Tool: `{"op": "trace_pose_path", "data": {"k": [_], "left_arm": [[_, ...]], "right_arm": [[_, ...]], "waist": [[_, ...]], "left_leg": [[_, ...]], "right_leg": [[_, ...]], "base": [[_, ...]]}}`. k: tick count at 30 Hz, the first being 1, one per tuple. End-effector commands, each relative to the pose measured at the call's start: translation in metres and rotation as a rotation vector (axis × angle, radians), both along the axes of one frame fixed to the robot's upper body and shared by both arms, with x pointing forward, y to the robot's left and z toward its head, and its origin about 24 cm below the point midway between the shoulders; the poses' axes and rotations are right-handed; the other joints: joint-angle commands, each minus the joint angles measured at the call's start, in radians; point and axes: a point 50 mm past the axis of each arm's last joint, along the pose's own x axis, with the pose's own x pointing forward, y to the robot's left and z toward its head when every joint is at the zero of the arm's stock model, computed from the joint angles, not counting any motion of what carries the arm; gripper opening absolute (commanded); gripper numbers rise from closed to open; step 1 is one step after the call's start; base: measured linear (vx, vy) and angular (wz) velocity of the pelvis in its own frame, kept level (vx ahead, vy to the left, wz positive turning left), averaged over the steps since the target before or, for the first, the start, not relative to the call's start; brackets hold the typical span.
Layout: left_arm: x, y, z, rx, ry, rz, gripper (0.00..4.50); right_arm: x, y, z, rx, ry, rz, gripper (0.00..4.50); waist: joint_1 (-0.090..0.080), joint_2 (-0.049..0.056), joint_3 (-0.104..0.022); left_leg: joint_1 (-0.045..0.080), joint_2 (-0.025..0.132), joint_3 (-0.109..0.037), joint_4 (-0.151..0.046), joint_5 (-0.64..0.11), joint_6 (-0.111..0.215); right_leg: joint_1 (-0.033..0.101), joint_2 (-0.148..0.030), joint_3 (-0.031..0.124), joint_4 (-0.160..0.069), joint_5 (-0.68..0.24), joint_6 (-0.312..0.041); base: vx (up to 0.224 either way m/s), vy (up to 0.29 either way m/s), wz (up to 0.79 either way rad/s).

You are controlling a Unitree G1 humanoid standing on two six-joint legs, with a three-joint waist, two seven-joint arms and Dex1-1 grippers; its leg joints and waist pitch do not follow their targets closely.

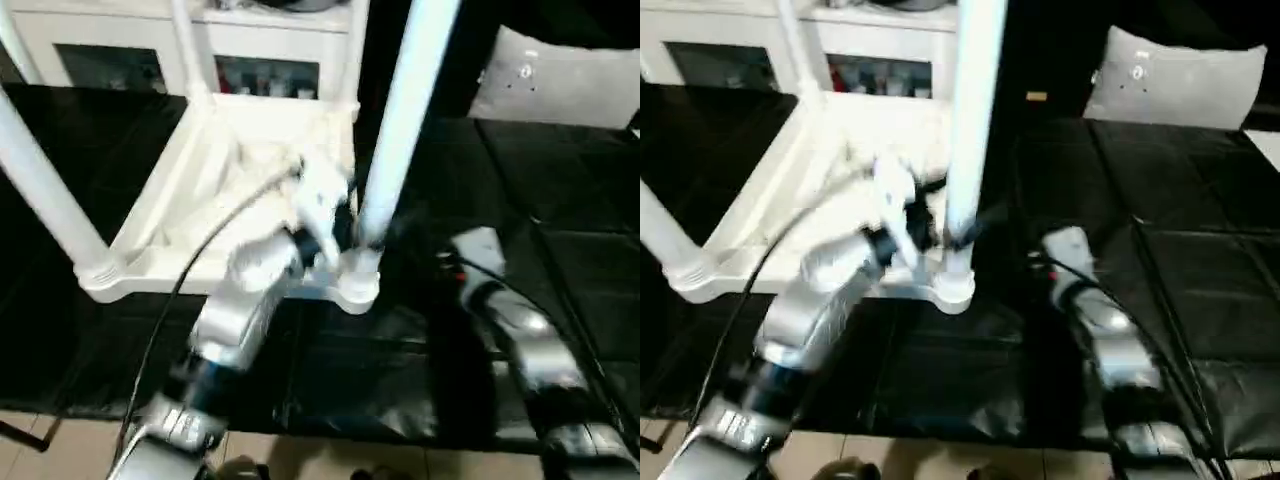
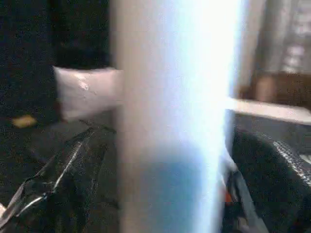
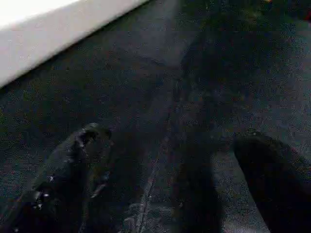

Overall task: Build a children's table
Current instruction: Rotate table base

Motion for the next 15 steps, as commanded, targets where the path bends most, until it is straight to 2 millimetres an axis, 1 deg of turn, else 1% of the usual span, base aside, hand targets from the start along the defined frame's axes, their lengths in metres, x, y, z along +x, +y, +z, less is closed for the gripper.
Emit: {"op": "trace_pose_path", "data": {"k": [1,2,3,4,5,6,7,8,9,10,11,12,14,15], "left_arm": [[-0.008,0.008,-0.007,0.059,0.03,-0.094,4.46],[-0.01,0.014,-0.012,0.084,0.052,-0.122,4.46],[-0.011,0.022,-0.017,0.108,0.074,-0.136,4.46],[-0.011,0.026,-0.019,0.12,0.086,-0.139,4.46],[-0.009,0.034,-0.021,0.138,0.103,-0.138,4.46],[-0.007,0.041,-0.022,0.162,0.106,-0.138,4.46],[-0.005,0.053,-0.024,0.211,0.114,-0.164,4.46],[-0.005,0.053,-0.024,0.211,0.114,-0.164,4.46],[-0.006,0.06,-0.027,0.275,0.126,-0.215,4.46],[-0.007,0.062,-0.028,0.3,0.131,-0.237,4.29],[-0.007,0.063,-0.028,0.304,0.133,-0.242,4.18],[-0.007,0.065,-0.03,0.333,0.138,-0.261,4.11],[-0.003,0.071,-0.036,0.432,0.146,-0.289,4.05],[0.001,0.075,-0.041,0.507,0.145,-0.294,4.05]], "right_arm": [[-0.003,-0.004,0.015,0.02,-0.064,0.036,4.5],[-0.005,-0.005,0.018,0.021,-0.073,0.052,4.5],[-0.008,-0.007,0.02,0.022,-0.08,0.072,4.5],[-0.01,-0.007,0.021,0.023,-0.082,0.083,4.5],[-0.013,-0.009,0.022,0.014,-0.082,0.101,4.5],[-0.015,-0.011,0.023,0.005,-0.082,0.12,4.5],[-0.02,-0.014,0.024,-0.011,-0.066,0.164,4.5],[-0.02,-0.014,0.024,-0.011,-0.066,0.164,4.5],[-0.024,-0.016,0.025,-0.02,-0.04,0.208,4.5],[-0.025,-0.017,0.025,-0.025,-0.031,0.225,4.5],[-0.026,-0.017,0.025,-0.026,-0.029,0.229,4.5],[-0.027,-0.018,0.027,-0.033,-0.029,0.248,4.5],[-0.032,-0.019,0.033,-0.035,-0.025,0.312,4.5],[-0.036,-0.019,0.036,-0.033,-0.015,0.358,4.5]], "waist": [[0.006,-0.006,-0.069],[0.007,-0.004,-0.066],[0.008,-0.003,-0.065],[0.005,0.0,-0.063],[0.006,0.002,-0.064],[0.004,0.0,-0.063],[0.005,0.002,-0.062],[0.006,0.002,-0.063],[0.005,0.002,-0.062],[0.007,0.002,-0.063],[0.006,0.003,-0.063],[0.005,0.003,-0.066],[0.008,0.002,-0.067],[0.01,0.001,-0.069]], "left_leg": [[0.009,0.052,-0.026,-0.063,-0.162,0.047],[0.009,0.05,-0.026,-0.064,-0.172,0.047],[0.01,0.052,-0.027,-0.066,-0.18,0.044],[0.012,0.052,-0.026,-0.068,-0.193,0.04],[0.015,0.051,-0.027,-0.069,-0.201,0.031],[0.016,0.052,-0.026,-0.07,-0.204,0.03],[0.016,0.052,-0.026,-0.07,-0.21,0.025],[0.016,0.052,-0.028,-0.071,-0.211,0.027],[0.014,0.051,-0.028,-0.072,-0.208,0.027],[0.016,0.051,-0.028,-0.073,-0.207,0.032],[0.014,0.052,-0.029,-0.073,-0.202,0.031],[0.015,0.052,-0.028,-0.071,-0.193,0.029],[0.016,0.051,-0.026,-0.07,-0.182,0.038],[0.015,0.051,-0.027,-0.068,-0.176,0.041]], "right_leg": [[0.051,-0.102,0.047,-0.083,-0.129,-0.191],[0.05,-0.102,0.047,-0.086,-0.167,-0.181],[0.049,-0.103,0.047,-0.086,-0.189,-0.175],[0.045,-0.101,0.048,-0.091,-0.225,-0.167],[0.043,-0.098,0.046,-0.093,-0.246,-0.161],[0.042,-0.097,0.047,-0.094,-0.252,-0.161],[0.041,-0.098,0.047,-0.094,-0.262,-0.159],[0.042,-0.099,0.047,-0.095,-0.27,-0.153],[0.043,-0.099,0.047,-0.095,-0.267,-0.152],[0.043,-0.1,0.048,-0.095,-0.27,-0.146],[0.044,-0.1,0.047,-0.093,-0.261,-0.149],[0.044,-0.102,0.047,-0.091,-0.242,-0.158],[0.044,-0.099,0.047,-0.093,-0.223,-0.158],[0.047,-0.101,0.048,-0.091,-0.216,-0.155]], "base": [[0.0,0.0,0.0],[0.0,0.0,0.0],[0.0,0.0,0.0],[0.0,0.0,0.0],[0.0,0.0,0.0],[0.0,0.0,0.0],[0.0,0.0,0.0],[0.0,0.0,0.0],[0.0,0.0,0.0],[0.0,0.0,0.0],[0.0,0.0,0.0],[0.0,0.0,0.0],[0.0,0.0,0.0],[0.0,0.0,0.0]]}}
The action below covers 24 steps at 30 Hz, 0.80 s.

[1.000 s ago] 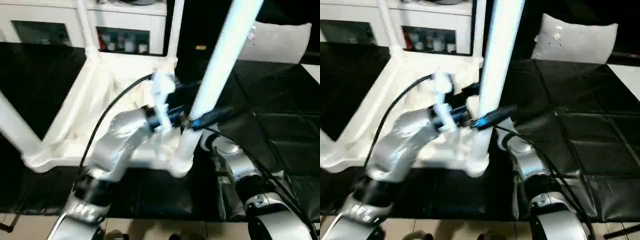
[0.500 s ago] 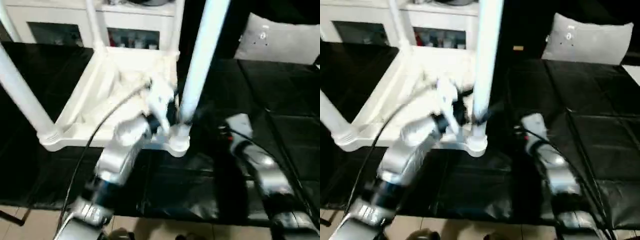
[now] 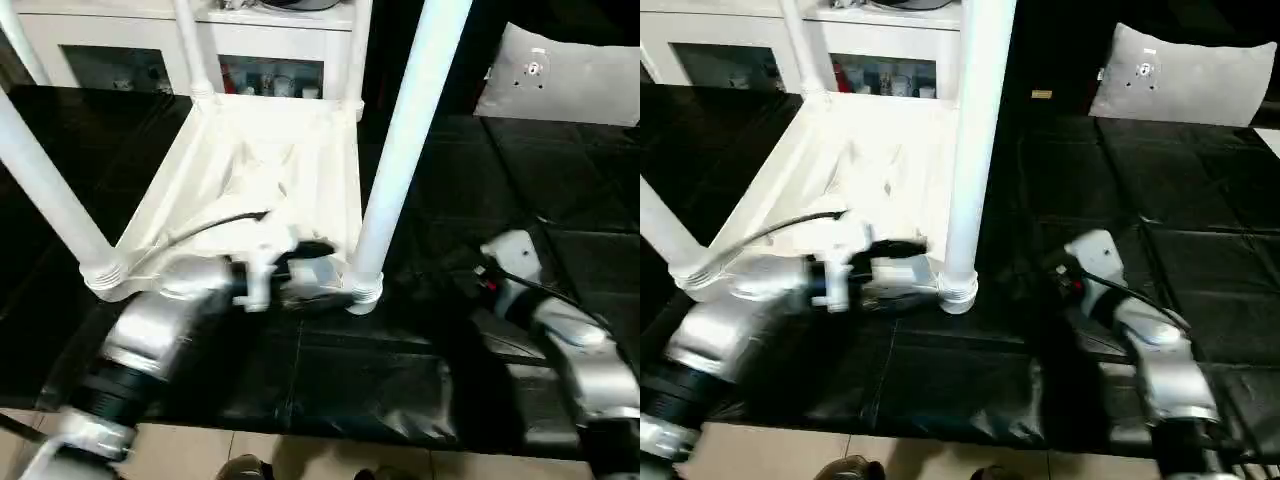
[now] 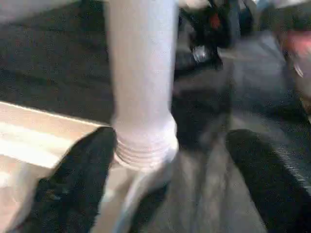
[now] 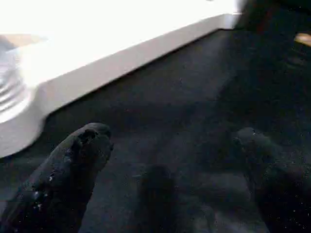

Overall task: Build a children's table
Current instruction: Rotate table base

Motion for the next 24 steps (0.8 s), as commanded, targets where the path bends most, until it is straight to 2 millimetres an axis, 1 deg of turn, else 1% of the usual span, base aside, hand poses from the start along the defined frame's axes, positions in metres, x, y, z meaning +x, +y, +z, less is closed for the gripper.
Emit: {"op": "trace_pose_path", "data": {"k": [1,2,3,4,5,6,7,8,10,11,12,13,14,15,16,17,18,19,20,21,22,23,24], "left_arm": [[0.006,0.005,-0.009,0.132,-0.023,-0.024,3.91],[0.006,0.005,-0.009,0.132,-0.023,-0.024,3.91],[0.008,0.006,-0.013,0.17,-0.033,-0.032,3.69],[0.01,0.005,-0.014,0.181,-0.038,-0.04,3.65],[0.012,0.004,-0.015,0.188,-0.043,-0.051,3.61],[0.016,0.001,-0.014,0.175,-0.045,-0.042,3.61],[0.021,-0.003,-0.013,0.161,-0.048,-0.025,3.38],[0.023,-0.003,-0.013,0.165,-0.047,-0.022,3.38],[0.025,-0.003,-0.014,0.18,-0.05,-0.029,3.21],[0.027,-0.004,-0.014,0.187,-0.052,-0.035,3.2],[0.027,-0.004,-0.014,0.187,-0.053,-0.036,3.08],[0.03,-0.005,-0.015,0.188,-0.055,-0.038,3.08],[0.031,-0.006,-0.015,0.188,-0.055,-0.037,2.93],[0.034,-0.006,-0.016,0.191,-0.055,-0.036,2.81],[0.035,-0.006,-0.017,0.195,-0.054,-0.036,2.79],[0.037,-0.006,-0.018,0.203,-0.05,-0.036,2.73],[0.037,-0.006,-0.018,0.203,-0.05,-0.036,2.64],[0.038,-0.004,-0.021,0.227,-0.04,-0.042,2.64],[0.038,-0.004,-0.021,0.23,-0.038,-0.043,2.43],[0.039,-0.002,-0.023,0.248,-0.028,-0.051,2.37],[0.04,-0.001,-0.024,0.252,-0.024,-0.052,2.33],[0.041,-0.001,-0.024,0.253,-0.023,-0.051,2.33],[0.042,-0.001,-0.024,0.253,-0.023,-0.05,2.17]], "right_arm": [[-0.006,0.001,0.008,0.008,0.017,0.091,4.5],[-0.006,0.001,0.008,0.008,0.017,0.091,4.5],[-0.01,0.002,0.009,0.007,0.038,0.134,4.5],[-0.013,0.003,0.009,0.005,0.049,0.159,4.5],[-0.016,0.005,0.01,0.002,0.064,0.191,4.5],[-0.019,0.006,0.009,0.001,0.084,0.223,4.5],[-0.023,0.009,0.01,0.003,0.108,0.271,4.5],[-0.025,0.01,0.01,0.005,0.115,0.285,4.5],[-0.026,0.011,0.011,0.005,0.12,0.297,4.5],[-0.027,0.011,0.011,0.004,0.122,0.301,4.5],[-0.027,0.011,0.012,0.004,0.123,0.302,4.5],[-0.027,0.011,0.013,0.005,0.125,0.305,4.5],[-0.027,0.011,0.013,0.005,0.126,0.305,4.5],[-0.028,0.011,0.013,0.007,0.134,0.31,4.5],[-0.028,0.011,0.013,0.006,0.137,0.312,4.5],[-0.029,0.011,0.014,0.007,0.142,0.316,4.5],[-0.029,0.011,0.014,0.007,0.142,0.316,4.5],[-0.031,0.012,0.013,0.007,0.15,0.323,4.5],[-0.031,0.012,0.013,0.007,0.151,0.323,4.5],[-0.032,0.012,0.013,0.008,0.157,0.327,4.5],[-0.032,0.012,0.013,0.01,0.159,0.329,4.5],[-0.033,0.012,0.012,0.012,0.162,0.331,4.5],[-0.033,0.013,0.012,0.012,0.162,0.332,4.5]], "waist": [[0.005,-0.004,-0.07],[0.007,-0.005,-0.074],[0.007,-0.007,-0.075],[0.01,-0.007,-0.076],[0.01,-0.007,-0.077],[0.012,-0.011,-0.078],[0.015,-0.01,-0.078],[0.02,-0.01,-0.078],[0.022,-0.013,-0.078],[0.025,-0.014,-0.077],[0.025,-0.014,-0.077],[0.026,-0.013,-0.078],[0.025,-0.011,-0.077],[0.026,-0.012,-0.08],[0.027,-0.013,-0.079],[0.029,-0.012,-0.081],[0.029,-0.013,-0.08],[0.03,-0.01,-0.082],[0.03,-0.009,-0.081],[0.03,-0.007,-0.082],[0.031,-0.008,-0.082],[0.032,-0.01,-0.082],[0.032,-0.011,-0.082]], "left_leg": [[0.014,0.052,-0.028,-0.066,-0.165,0.046],[0.014,0.053,-0.029,-0.064,-0.154,0.049],[0.012,0.052,-0.029,-0.064,-0.145,0.049],[0.012,0.052,-0.028,-0.061,-0.141,0.052],[0.011,0.053,-0.028,-0.061,-0.137,0.055],[0.013,0.053,-0.027,-0.059,-0.137,0.057],[0.011,0.051,-0.027,-0.059,-0.134,0.06],[0.013,0.055,-0.027,-0.058,-0.138,0.059],[0.011,0.054,-0.028,-0.057,-0.142,0.058],[0.011,0.052,-0.027,-0.057,-0.141,0.06],[0.012,0.052,-0.027,-0.056,-0.142,0.057],[0.011,0.052,-0.028,-0.056,-0.137,0.057],[0.012,0.052,-0.027,-0.056,-0.14,0.056],[0.013,0.054,-0.029,-0.056,-0.137,0.053],[0.012,0.05,-0.027,-0.055,-0.137,0.056],[0.011,0.054,-0.029,-0.054,-0.131,0.058],[0.01,0.052,-0.029,-0.054,-0.128,0.06],[0.01,0.055,-0.031,-0.054,-0.126,0.059],[0.01,0.053,-0.029,-0.053,-0.127,0.062],[0.01,0.053,-0.03,-0.053,-0.127,0.061],[0.012,0.054,-0.03,-0.054,-0.132,0.06],[0.012,0.053,-0.029,-0.053,-0.134,0.059],[0.011,0.051,-0.029,-0.052,-0.133,0.06]], "right_leg": [[0.049,-0.101,0.049,-0.086,-0.196,-0.15],[0.051,-0.102,0.048,-0.083,-0.177,-0.151],[0.052,-0.103,0.047,-0.081,-0.166,-0.157],[0.054,-0.104,0.047,-0.083,-0.161,-0.159],[0.054,-0.105,0.046,-0.082,-0.155,-0.166],[0.054,-0.105,0.046,-0.083,-0.154,-0.167],[0.055,-0.105,0.045,-0.082,-0.153,-0.172],[0.054,-0.108,0.045,-0.082,-0.159,-0.177],[0.054,-0.111,0.044,-0.083,-0.178,-0.18],[0.052,-0.107,0.045,-0.087,-0.197,-0.171],[0.053,-0.108,0.045,-0.085,-0.199,-0.169],[0.052,-0.109,0.044,-0.086,-0.202,-0.169],[0.051,-0.108,0.044,-0.087,-0.208,-0.167],[0.053,-0.11,0.044,-0.083,-0.198,-0.17],[0.053,-0.108,0.043,-0.086,-0.198,-0.167],[0.055,-0.111,0.044,-0.083,-0.182,-0.173],[0.054,-0.109,0.043,-0.083,-0.176,-0.173],[0.055,-0.112,0.043,-0.079,-0.162,-0.179],[0.054,-0.11,0.043,-0.082,-0.163,-0.178],[0.056,-0.111,0.043,-0.08,-0.155,-0.181],[0.055,-0.112,0.043,-0.082,-0.159,-0.18],[0.056,-0.112,0.043,-0.082,-0.163,-0.184],[0.057,-0.112,0.043,-0.083,-0.164,-0.184]], "base": [[0.0,0.0,0.0],[0.0,0.0,0.0],[0.0,0.0,0.0],[0.0,0.0,0.0],[0.0,0.0,0.0],[0.0,0.0,0.0],[0.0,0.0,0.0],[0.0,0.0,0.0],[0.0,0.0,0.0],[0.0,0.0,0.0],[0.0,0.0,0.0],[0.0,0.0,0.0],[0.0,0.0,0.0],[0.0,0.0,0.0],[0.0,0.0,0.0],[0.0,0.0,0.0],[0.0,0.0,0.0],[0.0,0.0,0.0],[0.0,0.0,0.0],[0.0,0.0,0.0],[0.0,0.0,0.0],[0.0,0.0,0.0],[0.0,0.0,0.0]]}}
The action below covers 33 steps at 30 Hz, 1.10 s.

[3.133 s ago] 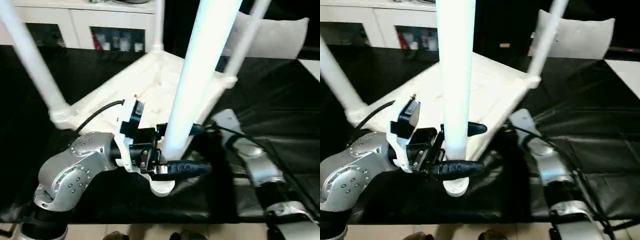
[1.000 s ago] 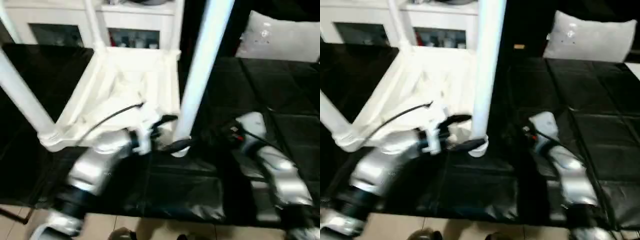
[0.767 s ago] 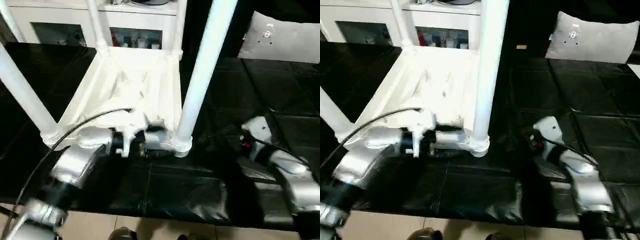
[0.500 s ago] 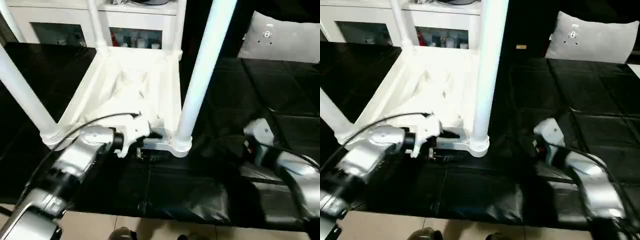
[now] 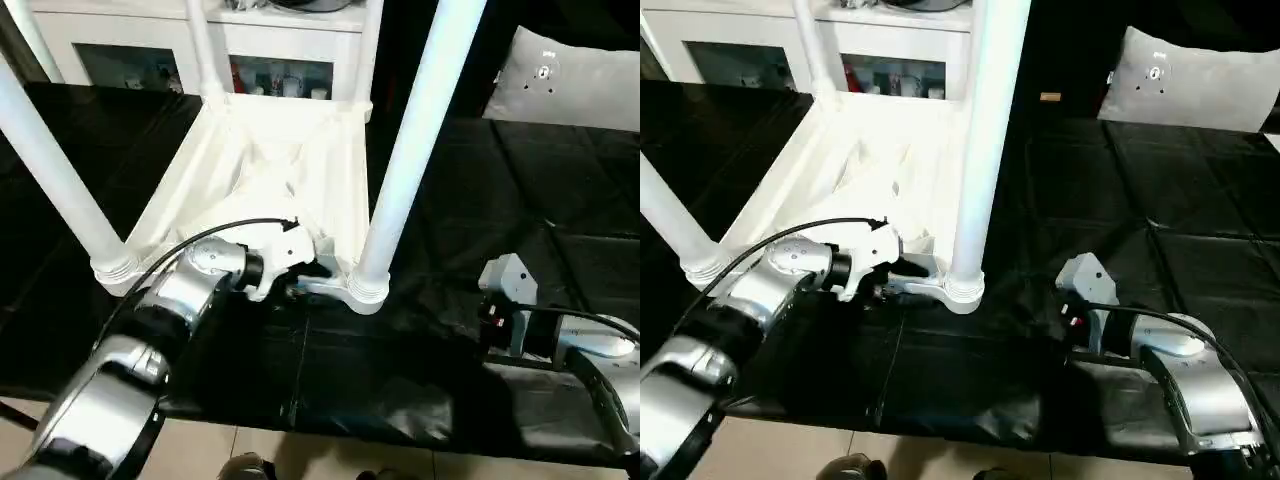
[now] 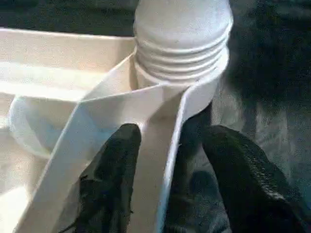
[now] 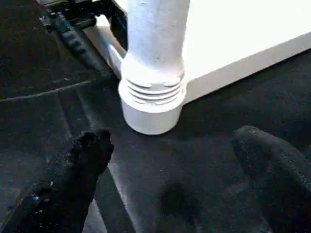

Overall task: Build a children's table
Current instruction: Rotate table base

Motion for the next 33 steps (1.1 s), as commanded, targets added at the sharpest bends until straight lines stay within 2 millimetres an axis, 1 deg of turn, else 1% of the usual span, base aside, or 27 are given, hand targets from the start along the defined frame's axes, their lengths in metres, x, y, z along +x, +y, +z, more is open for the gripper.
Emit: {"op": "trace_pose_path", "data": {"k": [1,2,5,6,7,9,10,11,12,13,16,17,18,20,22,23,24,27,28,29,30,31,33], "left_arm": [[0.002,-0.001,0.001,0.02,-0.004,-0.015,2.04],[0.003,-0.001,0.001,0.02,-0.004,-0.016,1.95],[0.004,-0.002,0.001,0.027,-0.006,-0.023,1.79],[0.005,-0.003,0.001,0.03,-0.007,-0.027,1.79],[0.006,-0.004,0.002,0.034,-0.008,-0.034,1.46],[0.007,-0.004,0.003,0.043,-0.01,-0.047,1.38],[0.008,-0.004,0.004,0.05,-0.011,-0.051,1.38],[0.009,-0.004,0.004,0.054,-0.011,-0.053,1.1],[0.009,-0.003,0.005,0.068,-0.013,-0.059,1.01],[0.01,-0.002,0.005,0.092,-0.016,-0.068,0.99],[0.011,-0.002,0.005,0.12,-0.016,-0.084,0.95],[0.011,-0.002,0.005,0.12,-0.016,-0.084,0.83],[0.011,-0.002,0.005,0.129,-0.014,-0.09,0.59],[0.012,-0.003,0.006,0.145,-0.01,-0.106,0.58],[0.012,-0.004,0.006,0.15,-0.007,-0.116,0.31],[0.012,-0.004,0.005,0.15,-0.007,-0.118,0.2],[0.011,-0.005,0.005,0.146,-0.005,-0.122,0.16],[0.01,-0.005,0.004,0.129,-0.003,-0.128,0.06],[0.01,-0.006,0.004,0.124,-0.003,-0.129,0.06],[0.01,-0.007,0.006,0.081,-0.004,-0.13,0.06],[0.009,-0.009,0.007,0.041,0.001,-0.127,0.06],[0.009,-0.01,0.008,0.013,0.007,-0.125,0.06],[0.008,-0.01,0.008,-0.009,0.014,-0.132,0.06]], "right_arm": [[-0.003,0.0,0.002,-0.004,0.009,0.022,4.5],[-0.003,0.0,0.002,-0.003,0.011,0.024,4.5],[-0.004,0.001,0.002,-0.003,0.013,0.029,4.5],[-0.004,0.002,0.002,-0.001,0.014,0.032,4.5],[-0.004,0.002,0.002,-0.001,0.015,0.035,4.5],[-0.005,0.002,0.002,-0.001,0.017,0.037,4.5],[-0.005,0.002,0.003,-0.001,0.018,0.038,4.5],[-0.005,0.002,0.003,-0.001,0.018,0.039,4.5],[-0.005,0.002,0.003,0.0,0.019,0.041,4.5],[-0.006,0.002,0.003,-0.001,0.02,0.044,4.5],[-0.006,0.002,0.003,0.001,0.022,0.046,4.5],[-0.006,0.002,0.003,0.001,0.022,0.046,4.5],[-0.006,0.002,0.003,0.001,0.023,0.046,4.5],[-0.006,0.003,0.004,0.005,0.023,0.048,4.5],[-0.004,0.004,0.004,0.009,0.019,0.042,4.5],[-0.004,0.004,0.004,0.011,0.017,0.039,4.5],[-0.003,0.004,0.004,0.012,0.014,0.038,4.5],[-0.001,0.005,0.006,0.021,0.01,0.038,4.5],[0.0,0.005,0.006,0.023,0.01,0.038,4.5],[0.002,0.005,0.007,0.026,0.007,0.042,4.5],[0.003,0.004,0.008,0.026,0.006,0.045,4.5],[0.005,0.004,0.008,0.027,0.006,0.047,4.5],[0.007,0.004,0.009,0.03,0.006,0.05,4.5]], "waist": [[0.008,-0.011,-0.08],[0.009,-0.011,-0.08],[0.014,-0.011,-0.081],[0.015,-0.009,-0.081],[0.016,-0.009,-0.08],[0.02,-0.009,-0.082],[0.024,-0.01,-0.082],[0.025,-0.01,-0.082],[0.027,-0.004,-0.082],[0.027,-0.008,-0.083],[0.029,-0.008,-0.083],[0.029,-0.007,-0.083],[0.029,-0.004,-0.083],[0.03,-0.004,-0.084],[0.03,-0.005,-0.084],[0.029,-0.006,-0.085],[0.03,-0.004,-0.086],[0.029,-0.004,-0.086],[0.029,-0.005,-0.087],[0.028,-0.008,-0.086],[0.027,-0.007,-0.086],[0.028,-0.011,-0.086],[0.031,-0.01,-0.088]], "left_leg": [[0.011,0.053,-0.03,-0.057,-0.135,0.054],[0.012,0.053,-0.029,-0.057,-0.138,0.055],[0.011,0.054,-0.03,-0.056,-0.134,0.055],[0.012,0.055,-0.03,-0.056,-0.135,0.055],[0.012,0.054,-0.029,-0.055,-0.136,0.057],[0.013,0.056,-0.03,-0.056,-0.138,0.055],[0.014,0.054,-0.029,-0.055,-0.137,0.056],[0.013,0.057,-0.031,-0.056,-0.132,0.054],[0.013,0.056,-0.031,-0.055,-0.132,0.054],[0.013,0.055,-0.03,-0.055,-0.133,0.056],[0.013,0.056,-0.032,-0.055,-0.13,0.055],[0.013,0.057,-0.032,-0.055,-0.131,0.054],[0.013,0.057,-0.032,-0.055,-0.133,0.053],[0.012,0.056,-0.032,-0.054,-0.132,0.052],[0.012,0.055,-0.032,-0.054,-0.126,0.054],[0.01,0.056,-0.033,-0.054,-0.122,0.055],[0.011,0.056,-0.033,-0.053,-0.12,0.056],[0.01,0.056,-0.032,-0.053,-0.117,0.06],[0.011,0.056,-0.032,-0.052,-0.117,0.06],[0.011,0.056,-0.031,-0.052,-0.119,0.062],[0.01,0.056,-0.031,-0.052,-0.117,0.061],[0.011,0.056,-0.03,-0.052,-0.111,0.065],[0.01,0.055,-0.028,-0.05,-0.102,0.069]], "right_leg": [[0.055,-0.112,0.043,-0.084,-0.171,-0.186],[0.054,-0.111,0.043,-0.086,-0.177,-0.185],[0.055,-0.113,0.043,-0.083,-0.165,-0.194],[0.055,-0.114,0.044,-0.082,-0.164,-0.195],[0.054,-0.112,0.043,-0.085,-0.17,-0.193],[0.055,-0.113,0.043,-0.085,-0.173,-0.191],[0.055,-0.113,0.044,-0.085,-0.175,-0.189],[0.056,-0.115,0.044,-0.082,-0.162,-0.193],[0.054,-0.114,0.044,-0.083,-0.161,-0.194],[0.056,-0.112,0.044,-0.083,-0.15,-0.192],[0.057,-0.115,0.043,-0.081,-0.14,-0.195],[0.057,-0.116,0.043,-0.08,-0.139,-0.2],[0.056,-0.116,0.043,-0.08,-0.137,-0.203],[0.059,-0.116,0.043,-0.079,-0.127,-0.209],[0.059,-0.114,0.042,-0.079,-0.12,-0.206],[0.061,-0.115,0.042,-0.076,-0.103,-0.212],[0.061,-0.115,0.042,-0.076,-0.095,-0.215],[0.061,-0.114,0.041,-0.074,-0.081,-0.224],[0.062,-0.115,0.041,-0.074,-0.079,-0.227],[0.061,-0.114,0.041,-0.075,-0.08,-0.229],[0.062,-0.115,0.04,-0.073,-0.079,-0.232],[0.062,-0.117,0.04,-0.073,-0.08,-0.235],[0.062,-0.116,0.04,-0.071,-0.072,-0.241]], "base": [[0.0,0.0,0.0],[0.0,0.0,0.0],[0.0,0.0,0.0],[0.0,0.0,0.0],[0.0,0.0,0.0],[0.0,0.0,0.0],[0.0,0.0,0.0],[0.0,0.0,0.0],[0.0,0.0,0.0],[0.0,0.0,0.0],[0.0,0.0,0.0],[0.0,0.0,0.0],[0.0,0.0,0.0],[0.0,0.0,0.0],[0.0,0.0,0.0],[0.0,0.0,0.0],[0.0,0.0,0.0],[0.0,0.0,0.0],[0.0,0.0,0.0],[0.0,0.0,0.0],[0.0,0.0,0.0],[0.0,0.0,0.0],[0.0,0.0,0.0]]}}
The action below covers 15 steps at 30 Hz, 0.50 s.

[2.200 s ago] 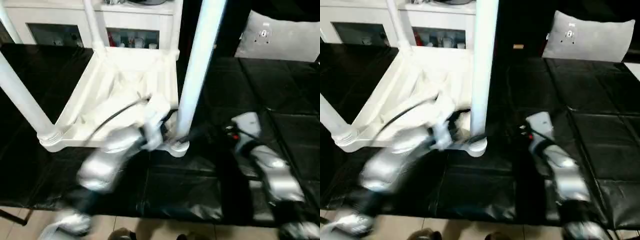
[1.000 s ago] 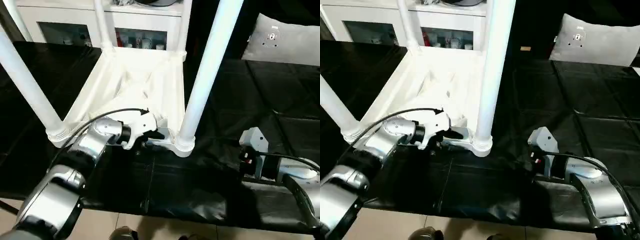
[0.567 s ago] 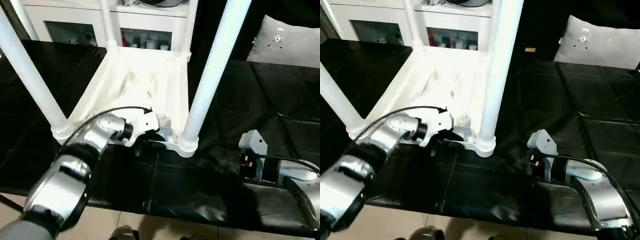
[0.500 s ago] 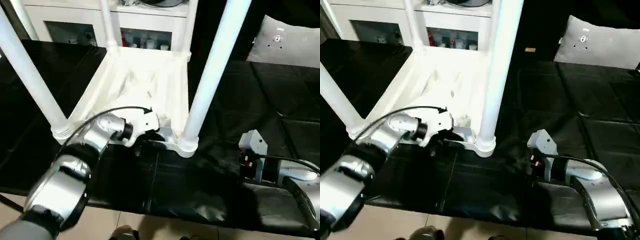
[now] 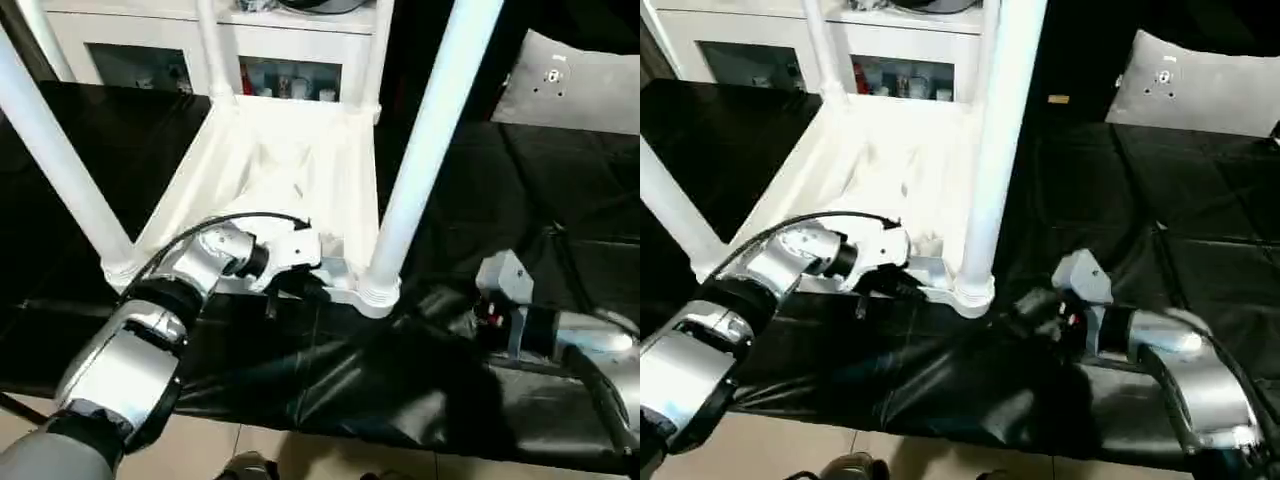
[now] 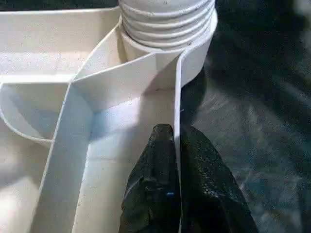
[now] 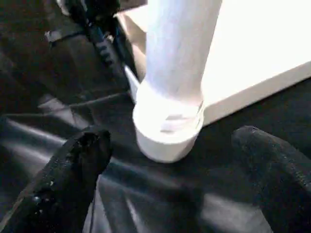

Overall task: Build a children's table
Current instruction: Rotate leg to tighten

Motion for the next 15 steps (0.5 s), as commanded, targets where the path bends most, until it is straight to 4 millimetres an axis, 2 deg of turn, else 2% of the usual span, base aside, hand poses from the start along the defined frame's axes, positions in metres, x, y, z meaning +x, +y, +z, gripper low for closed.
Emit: {"op": "trace_pose_path", "data": {"k": [1,3,7,8,10,13,14,15], "left_arm": [[0.0,0.001,0.005,-0.091,0.005,0.009,0.06],[-0.005,0.005,0.002,-0.094,0.027,-0.026,0.06],[-0.015,0.012,-0.003,-0.088,0.058,-0.079,0.06],[-0.016,0.013,-0.004,-0.084,0.047,-0.075,0.06],[-0.013,0.013,-0.007,-0.081,-0.008,-0.015,0.06],[-0.014,0.015,-0.011,-0.121,0.033,0.041,0.06],[-0.015,0.016,-0.013,-0.108,0.042,0.044,0.3],[-0.015,0.016,-0.013,-0.106,0.043,0.045,0.45]], "right_arm": [[0.002,-0.001,0.002,0.012,0.001,0.012,4.5],[0.004,0.0,0.003,0.009,0.0,0.023,4.5],[0.004,0.001,0.004,0.014,0.007,0.053,4.5],[0.003,0.002,0.004,0.017,0.012,0.06,4.5],[0.003,0.003,0.002,0.017,0.016,0.069,4.5],[0.003,0.006,0.0,0.019,0.018,0.071,4.5],[0.003,0.006,-0.001,0.021,0.018,0.071,4.5],[0.003,0.006,-0.001,0.021,0.018,0.072,4.5]], "waist": [[0.008,-0.011,-0.086],[0.008,-0.013,-0.086],[0.008,-0.015,-0.084],[0.01,-0.011,-0.084],[0.012,-0.012,-0.082],[0.013,-0.006,-0.081],[0.01,-0.009,-0.079],[0.009,-0.008,-0.08]], "left_leg": [[0.01,0.057,-0.028,-0.051,-0.099,0.072],[0.008,0.057,-0.029,-0.052,-0.099,0.074],[0.008,0.059,-0.027,-0.053,-0.104,0.075],[0.01,0.061,-0.028,-0.053,-0.113,0.074],[0.012,0.06,-0.027,-0.054,-0.129,0.07],[0.015,0.059,-0.029,-0.057,-0.151,0.057],[0.013,0.058,-0.029,-0.058,-0.155,0.055],[0.013,0.059,-0.03,-0.059,-0.157,0.055]], "right_leg": [[0.059,-0.114,0.041,-0.071,-0.066,-0.24],[0.061,-0.116,0.04,-0.069,-0.065,-0.236],[0.057,-0.115,0.04,-0.07,-0.092,-0.231],[0.055,-0.117,0.04,-0.072,-0.116,-0.226],[0.052,-0.116,0.04,-0.077,-0.169,-0.212],[0.048,-0.117,0.04,-0.085,-0.248,-0.19],[0.048,-0.117,0.04,-0.085,-0.26,-0.184],[0.048,-0.119,0.04,-0.086,-0.27,-0.181]], "base": [[0.0,0.0,0.0],[0.0,0.0,0.0],[0.0,0.0,0.0],[0.0,0.0,0.0],[0.0,0.0,0.0],[0.0,0.0,0.0],[0.0,0.0,0.0],[0.0,0.0,0.0]]}}
